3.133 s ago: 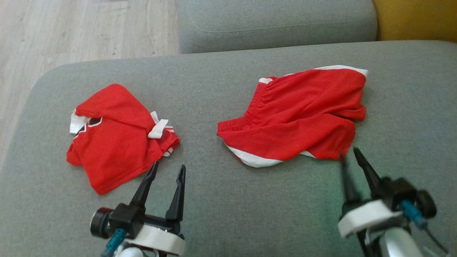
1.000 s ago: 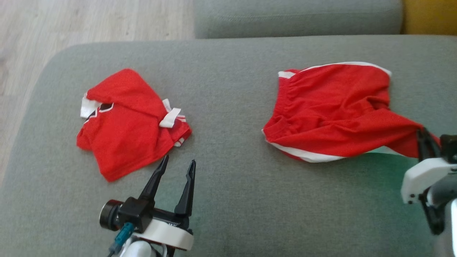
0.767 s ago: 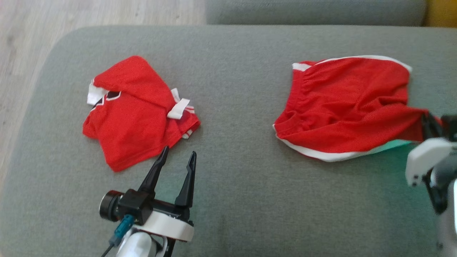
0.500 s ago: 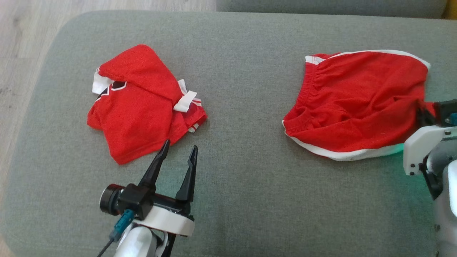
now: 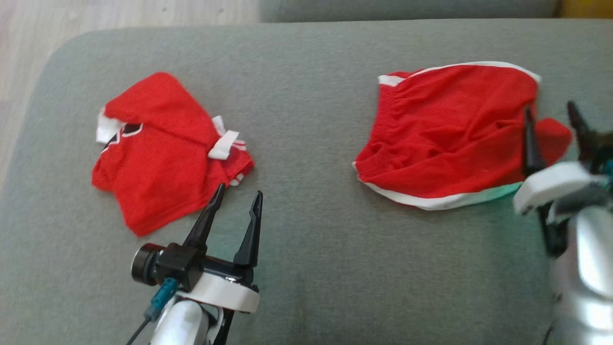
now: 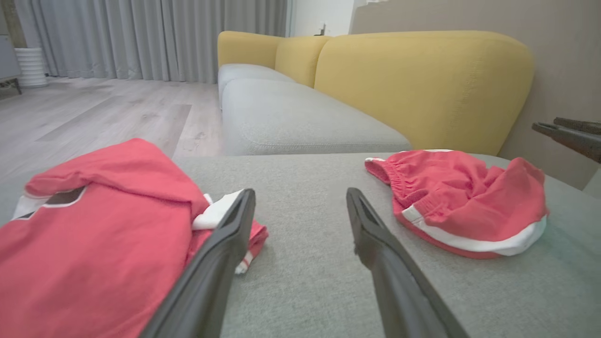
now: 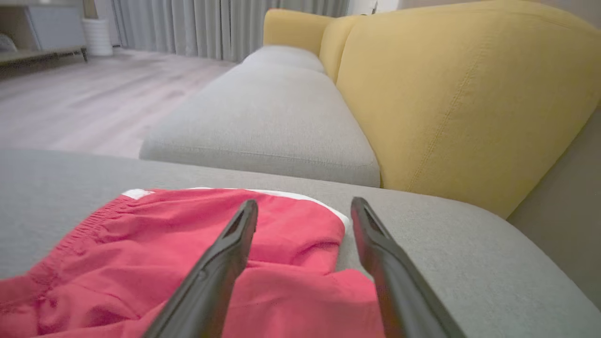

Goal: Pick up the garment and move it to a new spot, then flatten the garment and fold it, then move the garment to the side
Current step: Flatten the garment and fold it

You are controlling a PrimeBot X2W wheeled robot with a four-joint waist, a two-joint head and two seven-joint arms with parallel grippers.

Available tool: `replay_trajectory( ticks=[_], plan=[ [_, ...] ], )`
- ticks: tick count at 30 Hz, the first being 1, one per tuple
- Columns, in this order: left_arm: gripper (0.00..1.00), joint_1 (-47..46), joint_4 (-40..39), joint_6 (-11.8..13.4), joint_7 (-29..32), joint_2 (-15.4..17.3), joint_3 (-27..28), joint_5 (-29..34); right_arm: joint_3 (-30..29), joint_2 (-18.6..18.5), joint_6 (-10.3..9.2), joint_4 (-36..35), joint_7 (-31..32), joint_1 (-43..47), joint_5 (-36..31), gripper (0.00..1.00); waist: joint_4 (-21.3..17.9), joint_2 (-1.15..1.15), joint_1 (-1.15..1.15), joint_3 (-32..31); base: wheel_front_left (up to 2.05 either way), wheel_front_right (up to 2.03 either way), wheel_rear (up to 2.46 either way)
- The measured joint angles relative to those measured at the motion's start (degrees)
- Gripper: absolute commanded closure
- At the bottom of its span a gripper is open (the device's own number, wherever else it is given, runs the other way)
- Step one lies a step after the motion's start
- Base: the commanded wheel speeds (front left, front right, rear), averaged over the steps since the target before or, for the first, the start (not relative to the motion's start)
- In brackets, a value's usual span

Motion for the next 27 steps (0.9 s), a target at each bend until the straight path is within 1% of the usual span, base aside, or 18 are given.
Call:
replay_trajectory(
  ticks=[2,3,6,11,13,17,20,23,27],
  plan=[
    [0.00,0.05,-0.02,-0.25,0.00,0.01,0.09,0.10,0.49,1.58,0.00,-1.85,-2.12,2.80,1.46,0.00,-1.15,0.00,0.00,-0.55,0.00,0.00,0.00],
    [0.00,0.05,-0.02,-0.25,0.00,0.01,0.09,0.10,0.49,1.58,0.00,-1.85,-2.12,2.80,1.46,0.00,-1.15,0.00,0.00,-0.55,0.00,0.00,0.00],
    [0.00,0.12,-0.03,-0.30,0.00,0.00,0.14,0.47,1.44,3.37,0.00,-4.67,-4.35,8.65,4.03,0.00,-2.93,0.00,-0.01,-1.52,0.00,0.00,0.00],
    [0.00,0.26,-0.03,-0.56,0.00,0.00,0.19,0.51,3.68,4.52,0.00,-8.98,-5.78,17.19,7.19,0.00,-5.72,0.00,-0.01,-2.96,0.00,0.00,0.00],
    [0.00,0.37,0.02,-0.82,0.00,0.02,0.11,1.00,5.42,4.53,0.00,-9.23,-6.00,18.69,9.46,0.00,-6.89,0.00,-0.01,-3.29,0.00,0.00,0.00],
    [0.00,0.24,0.58,-1.35,0.00,0.34,-0.70,1.97,7.37,4.66,0.00,-9.75,-5.97,19.03,10.54,0.00,-8.95,0.00,-0.01,-3.30,0.00,0.00,0.00],
    [0.00,-0.98,3.23,-2.18,0.00,1.42,-3.93,2.54,7.71,4.66,0.00,-10.07,-5.97,18.95,10.98,0.00,-10.02,0.00,-0.01,-2.57,0.00,0.00,0.00],
    [0.00,-3.91,7.20,-2.33,0.83,2.97,-8.11,2.50,8.02,4.66,0.00,-10.12,-5.97,18.90,11.27,0.00,-10.96,0.00,-0.01,-1.48,0.00,0.00,0.00],
    [0.00,-10.11,11.48,-2.63,2.97,5.08,-14.33,-0.60,8.58,4.66,0.00,-10.15,-5.98,18.27,11.67,0.00,-12.24,0.00,0.00,0.57,0.00,0.00,0.00]
  ],
)
